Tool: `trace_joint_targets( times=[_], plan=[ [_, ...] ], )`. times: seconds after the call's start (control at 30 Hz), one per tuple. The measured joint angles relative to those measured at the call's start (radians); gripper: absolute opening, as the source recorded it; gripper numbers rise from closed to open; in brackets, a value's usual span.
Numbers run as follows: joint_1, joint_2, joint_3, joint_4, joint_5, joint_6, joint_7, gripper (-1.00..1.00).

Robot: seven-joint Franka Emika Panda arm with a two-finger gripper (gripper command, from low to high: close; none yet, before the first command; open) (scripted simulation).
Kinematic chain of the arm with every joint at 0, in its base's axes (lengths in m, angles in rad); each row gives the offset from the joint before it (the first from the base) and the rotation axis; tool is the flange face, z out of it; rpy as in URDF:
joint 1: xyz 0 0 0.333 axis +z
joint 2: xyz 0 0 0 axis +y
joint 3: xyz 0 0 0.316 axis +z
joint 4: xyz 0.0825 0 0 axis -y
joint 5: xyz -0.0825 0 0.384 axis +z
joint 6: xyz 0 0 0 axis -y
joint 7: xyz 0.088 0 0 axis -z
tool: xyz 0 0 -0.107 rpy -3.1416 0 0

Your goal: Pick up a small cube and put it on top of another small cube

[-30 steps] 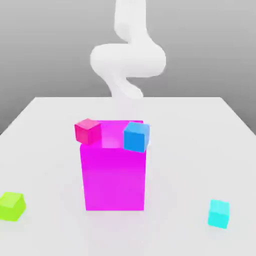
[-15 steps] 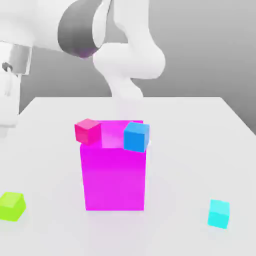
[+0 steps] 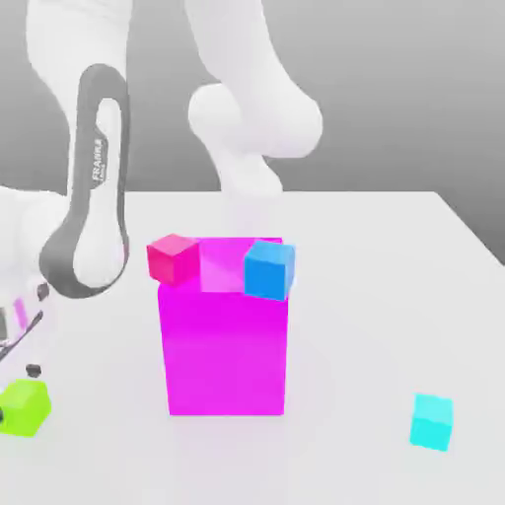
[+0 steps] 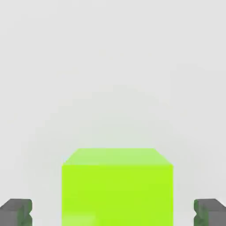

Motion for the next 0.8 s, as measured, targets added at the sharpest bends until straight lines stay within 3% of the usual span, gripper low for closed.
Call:
trace_joint_targets(
  times=[0.17, 0.4, 0.8],
  plan=[
    [-0.003, 0.008, 0.002, 0.001, 0.001, 0.008, 0.000, -1.00],
    [0.024, -0.134, -0.009, 0.013, -0.043, -0.165, -0.002, -1.00],
    [0.389, -0.231, 0.247, -0.015, -0.069, -0.241, 0.344, -1.00]
  ],
)
